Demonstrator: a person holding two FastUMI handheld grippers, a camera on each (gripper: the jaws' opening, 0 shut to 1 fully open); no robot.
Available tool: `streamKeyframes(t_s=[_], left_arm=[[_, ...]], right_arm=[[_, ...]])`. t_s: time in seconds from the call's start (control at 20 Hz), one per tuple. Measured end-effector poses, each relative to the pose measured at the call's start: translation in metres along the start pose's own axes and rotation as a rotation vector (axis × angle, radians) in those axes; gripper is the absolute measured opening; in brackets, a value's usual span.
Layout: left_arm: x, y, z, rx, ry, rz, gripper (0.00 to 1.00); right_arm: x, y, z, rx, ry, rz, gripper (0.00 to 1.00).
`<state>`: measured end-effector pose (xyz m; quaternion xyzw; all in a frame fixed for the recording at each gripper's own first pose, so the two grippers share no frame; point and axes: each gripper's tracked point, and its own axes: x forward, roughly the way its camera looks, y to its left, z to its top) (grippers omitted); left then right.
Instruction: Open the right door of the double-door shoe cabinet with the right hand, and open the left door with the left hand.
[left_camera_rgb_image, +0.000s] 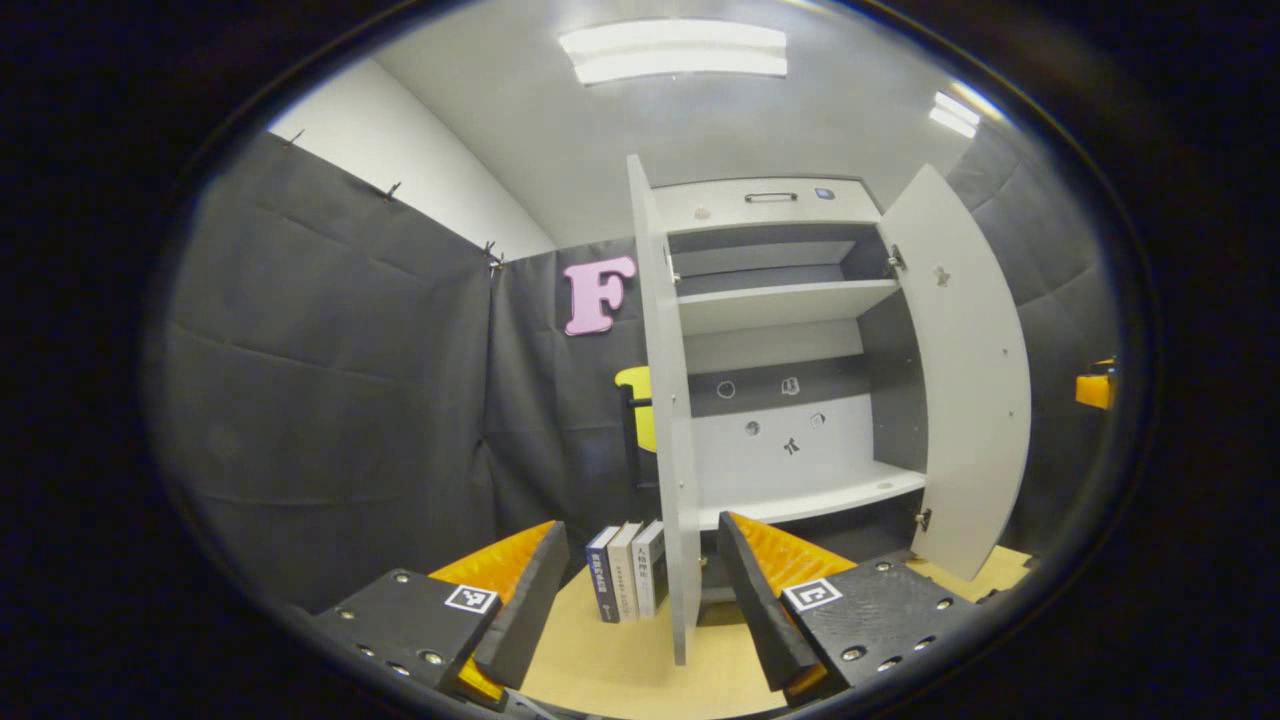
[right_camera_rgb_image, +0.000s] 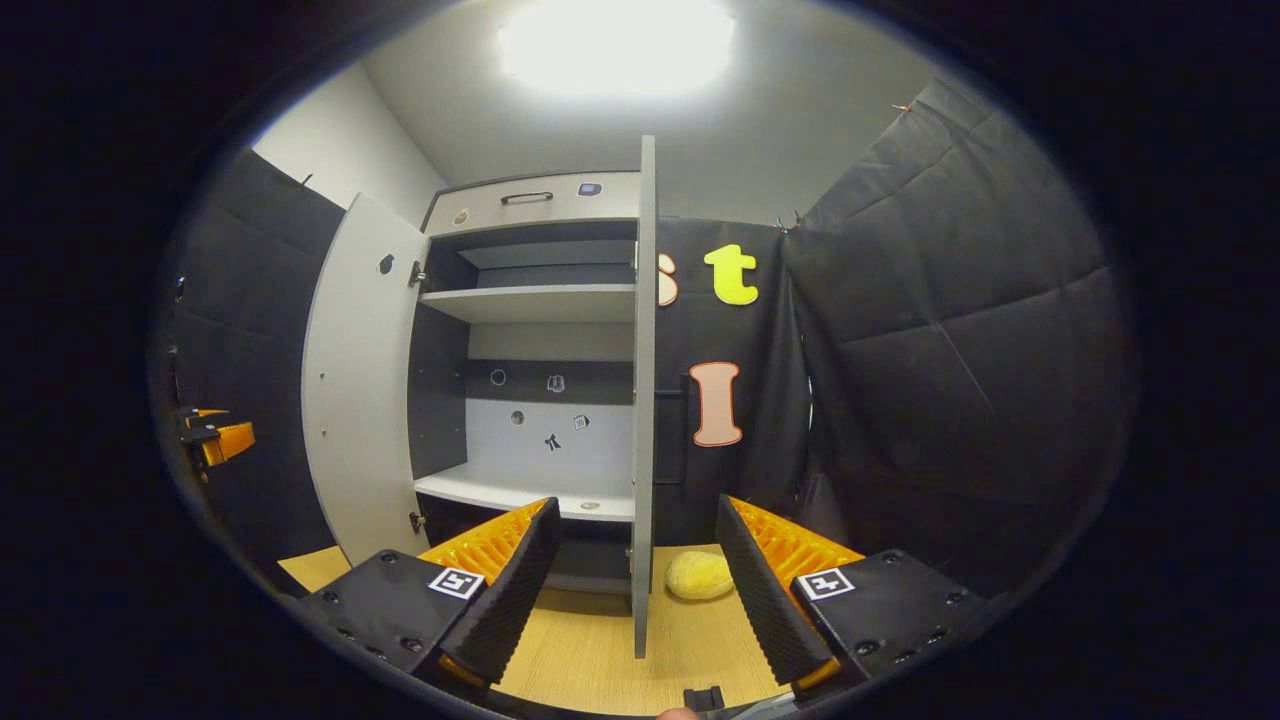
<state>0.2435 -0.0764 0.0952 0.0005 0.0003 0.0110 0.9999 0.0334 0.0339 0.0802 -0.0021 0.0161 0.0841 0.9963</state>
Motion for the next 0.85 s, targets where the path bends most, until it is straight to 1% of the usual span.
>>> streamKeyframes(t_s=[0.2,0.85], left_arm=[[0.0007,0.0008,0.0033,0.008,-0.016,-0.004,0.88],[-0.0020,0.0043,0.0079,0.040,-0.042,-0.001,0.88]], right_arm=[[0.0010,0.0022,-0.0036,-0.009,0.009,-0.001,0.97],[0.0086,0.0017,-0.0014,0.021,-0.001,-0.011,0.98]])
